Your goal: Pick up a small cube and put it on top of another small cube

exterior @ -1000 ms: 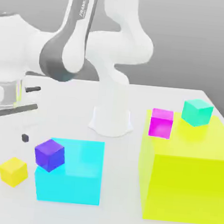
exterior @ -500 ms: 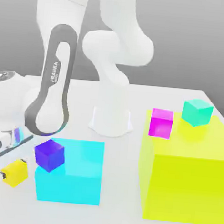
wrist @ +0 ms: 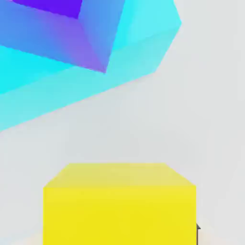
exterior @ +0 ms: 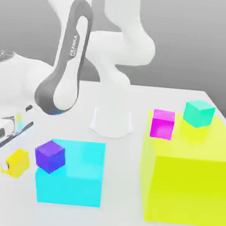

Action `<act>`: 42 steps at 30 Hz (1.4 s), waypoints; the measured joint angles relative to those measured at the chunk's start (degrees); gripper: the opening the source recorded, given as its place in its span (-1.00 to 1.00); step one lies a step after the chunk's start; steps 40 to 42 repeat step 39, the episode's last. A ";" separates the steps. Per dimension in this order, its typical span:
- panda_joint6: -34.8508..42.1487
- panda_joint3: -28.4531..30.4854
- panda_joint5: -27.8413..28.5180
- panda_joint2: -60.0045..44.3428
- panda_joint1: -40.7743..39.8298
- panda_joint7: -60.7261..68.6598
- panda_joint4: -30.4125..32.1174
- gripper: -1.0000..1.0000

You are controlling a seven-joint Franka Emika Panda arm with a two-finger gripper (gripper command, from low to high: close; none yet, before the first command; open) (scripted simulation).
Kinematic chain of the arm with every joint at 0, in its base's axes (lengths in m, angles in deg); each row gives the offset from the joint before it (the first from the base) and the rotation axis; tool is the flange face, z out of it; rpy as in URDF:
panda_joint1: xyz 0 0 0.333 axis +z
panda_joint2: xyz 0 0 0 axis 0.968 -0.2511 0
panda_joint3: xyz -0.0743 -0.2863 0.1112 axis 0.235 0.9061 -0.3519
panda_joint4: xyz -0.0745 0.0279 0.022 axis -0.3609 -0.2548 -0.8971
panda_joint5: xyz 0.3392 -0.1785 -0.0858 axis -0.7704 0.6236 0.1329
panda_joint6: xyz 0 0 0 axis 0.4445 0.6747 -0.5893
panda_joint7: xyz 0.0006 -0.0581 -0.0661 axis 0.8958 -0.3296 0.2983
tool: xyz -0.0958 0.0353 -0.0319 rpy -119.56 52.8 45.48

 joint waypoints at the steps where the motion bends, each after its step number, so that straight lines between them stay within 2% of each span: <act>1: 1.10 -0.06 1.92 -0.21 0.60 1.11 -0.82 -1.00; 5: 5.65 -0.30 10.59 0.04 3.52 5.64 -3.93 -1.00; 9: 12.50 -2.72 21.30 6.47 8.41 10.52 -5.79 -1.00; 12: 17.32 -5.55 23.72 12.80 15.16 12.65 -5.38 -1.00; 20: 28.29 -13.97 22.14 28.62 26.22 19.52 -2.77 -1.00; 29: 36.75 -22.65 12.56 44.00 41.12 27.88 1.55 -1.00; 31: 39.76 -25.12 12.11 47.31 44.66 30.54 2.00 -1.00; 35: 33.51 -25.71 12.43 46.30 46.39 31.68 7.36 -1.00; 36: 31.69 -25.60 12.54 45.74 46.48 31.67 8.62 1.00; 42: 31.69 -25.60 12.55 45.74 46.48 31.67 8.62 1.00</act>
